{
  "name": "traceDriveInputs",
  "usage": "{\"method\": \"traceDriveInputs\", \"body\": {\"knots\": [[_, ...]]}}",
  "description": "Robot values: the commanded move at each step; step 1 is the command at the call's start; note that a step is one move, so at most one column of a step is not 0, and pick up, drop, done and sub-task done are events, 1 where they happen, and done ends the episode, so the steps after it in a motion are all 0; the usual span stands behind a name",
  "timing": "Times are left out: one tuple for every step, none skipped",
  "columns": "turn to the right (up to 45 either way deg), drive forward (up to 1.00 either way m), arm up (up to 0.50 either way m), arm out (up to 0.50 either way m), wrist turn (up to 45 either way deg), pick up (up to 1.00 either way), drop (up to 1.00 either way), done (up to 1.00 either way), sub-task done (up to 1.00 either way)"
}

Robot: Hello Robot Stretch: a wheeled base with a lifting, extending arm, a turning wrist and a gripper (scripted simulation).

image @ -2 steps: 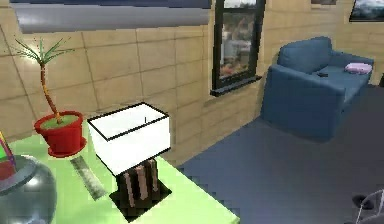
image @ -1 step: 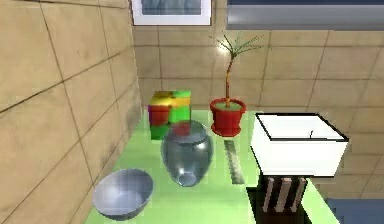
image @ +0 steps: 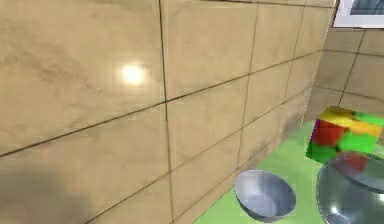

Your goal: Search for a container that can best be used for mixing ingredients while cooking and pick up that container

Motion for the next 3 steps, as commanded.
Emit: {"method": "traceDriveInputs", "body": {"knots": [[-45.0,0.0,0.0,0.0,0.0,0.0,0.0,0.0,0.0],[-18.0,0.0,0.0,0.0,0.0,0.0,0.0,0.0,0.0],[0.0,0.0,0.5,0.0,0.0,0.0,0.0,0.0,0.0]]}}
